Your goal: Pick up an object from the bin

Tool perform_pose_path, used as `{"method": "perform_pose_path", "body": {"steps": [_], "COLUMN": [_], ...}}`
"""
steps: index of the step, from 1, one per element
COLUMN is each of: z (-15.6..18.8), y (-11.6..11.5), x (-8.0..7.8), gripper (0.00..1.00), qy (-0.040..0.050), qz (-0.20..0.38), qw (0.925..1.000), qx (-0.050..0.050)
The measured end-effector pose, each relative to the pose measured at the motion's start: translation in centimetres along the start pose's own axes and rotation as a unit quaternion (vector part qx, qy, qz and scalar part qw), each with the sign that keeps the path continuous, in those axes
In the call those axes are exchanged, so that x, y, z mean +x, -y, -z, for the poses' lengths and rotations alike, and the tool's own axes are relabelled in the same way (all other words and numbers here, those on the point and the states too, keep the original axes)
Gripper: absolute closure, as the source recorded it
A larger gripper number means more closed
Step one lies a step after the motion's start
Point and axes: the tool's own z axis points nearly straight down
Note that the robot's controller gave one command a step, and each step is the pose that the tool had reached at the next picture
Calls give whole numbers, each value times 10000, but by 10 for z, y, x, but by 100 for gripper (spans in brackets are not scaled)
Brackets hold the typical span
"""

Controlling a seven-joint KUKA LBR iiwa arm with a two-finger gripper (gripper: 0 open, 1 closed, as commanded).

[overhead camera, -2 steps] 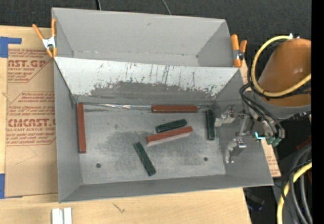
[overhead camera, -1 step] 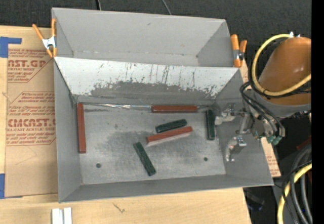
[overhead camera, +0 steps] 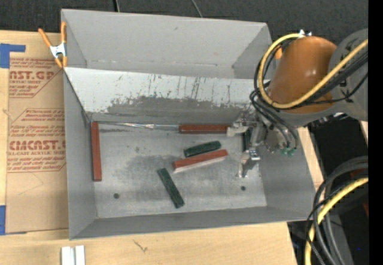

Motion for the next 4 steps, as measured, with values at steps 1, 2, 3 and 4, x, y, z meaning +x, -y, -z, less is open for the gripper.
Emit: {"method": "perform_pose_path", "body": {"steps": [1,2,3,4], "z": [-16,-102,-103,-103], "y": [-33,-25,-24,-24], "x": [-6,-56,-56,-55], "gripper": [0,100,0,0], "qy": [-45,37,55,50], "qz": [2,920,918,918], "qw": [10000,9958,9958,9958], "qx": [-16,-13,0,-1]}}
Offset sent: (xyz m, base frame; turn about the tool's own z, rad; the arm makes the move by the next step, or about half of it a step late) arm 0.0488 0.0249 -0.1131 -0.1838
